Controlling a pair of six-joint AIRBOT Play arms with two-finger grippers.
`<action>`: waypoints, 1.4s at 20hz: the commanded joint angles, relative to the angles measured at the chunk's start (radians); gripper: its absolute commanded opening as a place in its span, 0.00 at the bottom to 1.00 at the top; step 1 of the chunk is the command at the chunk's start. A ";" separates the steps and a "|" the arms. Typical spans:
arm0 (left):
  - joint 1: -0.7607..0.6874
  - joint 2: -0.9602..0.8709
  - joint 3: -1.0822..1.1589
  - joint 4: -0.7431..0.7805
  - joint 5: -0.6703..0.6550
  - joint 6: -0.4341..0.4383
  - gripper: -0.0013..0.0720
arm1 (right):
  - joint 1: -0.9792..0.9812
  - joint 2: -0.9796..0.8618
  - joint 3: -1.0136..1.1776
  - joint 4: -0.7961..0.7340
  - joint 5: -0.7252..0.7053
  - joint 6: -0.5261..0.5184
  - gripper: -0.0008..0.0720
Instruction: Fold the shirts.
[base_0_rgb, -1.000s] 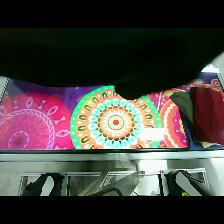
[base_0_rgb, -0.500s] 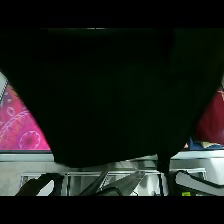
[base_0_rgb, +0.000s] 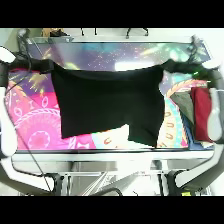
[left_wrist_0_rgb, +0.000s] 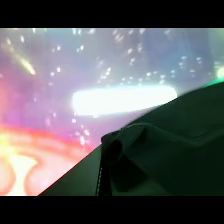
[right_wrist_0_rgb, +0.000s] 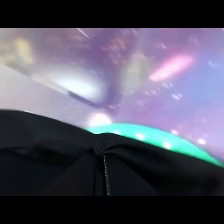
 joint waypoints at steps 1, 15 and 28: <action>0.025 -0.233 0.154 -0.043 0.004 -0.013 0.04 | 0.042 -0.218 0.071 -0.022 -0.111 0.001 0.05; -0.022 -0.264 0.116 0.291 0.043 -0.042 0.04 | 0.036 -0.307 0.295 -0.269 0.097 0.072 0.05; -0.064 -0.305 0.113 0.374 0.040 -0.031 0.04 | 0.050 -0.308 0.245 -0.307 0.093 0.076 0.05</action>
